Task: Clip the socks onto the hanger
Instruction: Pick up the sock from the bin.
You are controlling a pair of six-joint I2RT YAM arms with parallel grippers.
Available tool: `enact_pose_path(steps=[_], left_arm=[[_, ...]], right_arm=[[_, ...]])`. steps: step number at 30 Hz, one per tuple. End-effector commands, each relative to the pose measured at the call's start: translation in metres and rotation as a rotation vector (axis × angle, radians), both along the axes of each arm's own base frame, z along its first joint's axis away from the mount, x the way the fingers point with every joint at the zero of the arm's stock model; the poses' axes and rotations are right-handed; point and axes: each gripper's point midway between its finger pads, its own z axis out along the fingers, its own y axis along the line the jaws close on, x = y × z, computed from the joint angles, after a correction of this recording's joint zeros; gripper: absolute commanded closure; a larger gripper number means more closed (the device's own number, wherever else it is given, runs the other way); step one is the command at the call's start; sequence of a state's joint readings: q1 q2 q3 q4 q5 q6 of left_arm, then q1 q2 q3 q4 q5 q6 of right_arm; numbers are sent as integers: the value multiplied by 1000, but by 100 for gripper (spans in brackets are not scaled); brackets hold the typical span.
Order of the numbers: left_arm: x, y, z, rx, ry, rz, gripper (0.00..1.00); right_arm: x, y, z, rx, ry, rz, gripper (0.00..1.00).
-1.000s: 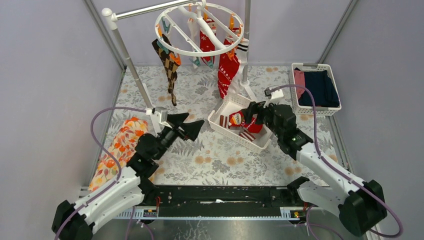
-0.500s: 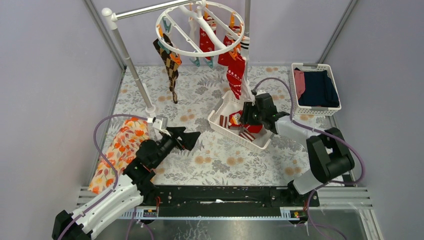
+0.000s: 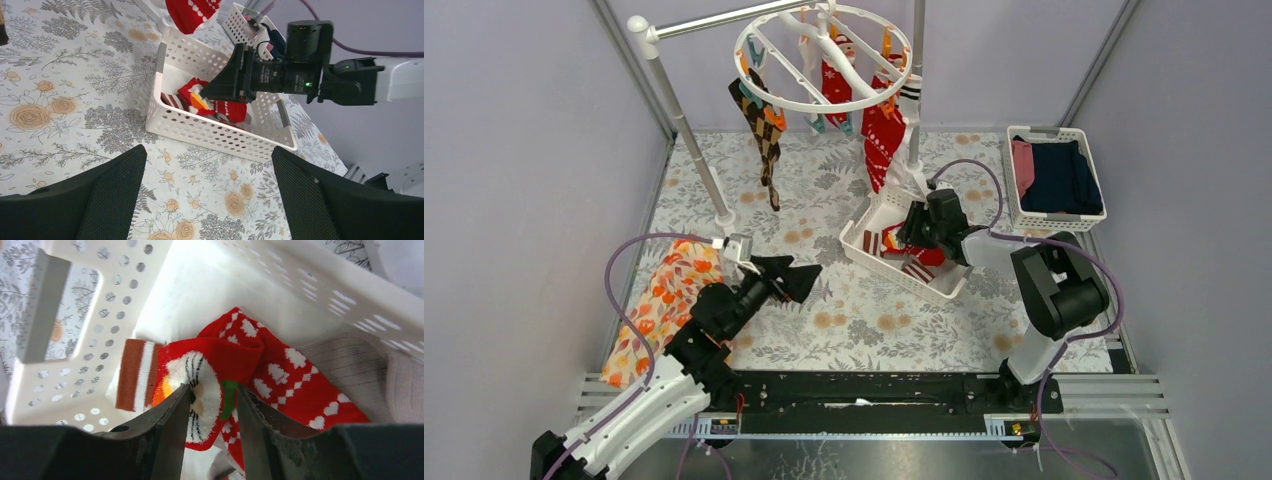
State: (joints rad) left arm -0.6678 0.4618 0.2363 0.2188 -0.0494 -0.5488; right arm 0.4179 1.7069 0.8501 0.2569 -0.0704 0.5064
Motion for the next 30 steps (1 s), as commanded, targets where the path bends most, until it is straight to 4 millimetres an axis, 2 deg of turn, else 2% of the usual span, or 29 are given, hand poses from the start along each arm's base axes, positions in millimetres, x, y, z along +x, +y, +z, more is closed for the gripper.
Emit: enact_pose_path(steps=[1,6,10,13,16,19,27,30], left_arm=[[-4,3,-6,-4,30,6,1],[-7,2,-9,-14,43,-3,1],[-9,0,-7,-43,47,-17,1],[-12,-6,0,-94,41,-48,1],[-19,-13,3,-156,42,-96,1],[-21,-17,8,-212,34,-122,1],[-34,-30,32,-370,-3,-232,3],[-34,-33,33,-391,9,-244,3]], right_arm=[[16,4,-2,27,-18,-42,55],[13,-7,-8,-16,-19,-69,55],[13,-2,-8,-2,-20,-45,75],[11,0,4,30,-58,-34,89],[7,-4,23,42,-126,-32,95],[0,-8,54,57,-220,-14,97],[-21,-15,125,127,-420,10,100],[-30,-17,147,161,-472,18,100]])
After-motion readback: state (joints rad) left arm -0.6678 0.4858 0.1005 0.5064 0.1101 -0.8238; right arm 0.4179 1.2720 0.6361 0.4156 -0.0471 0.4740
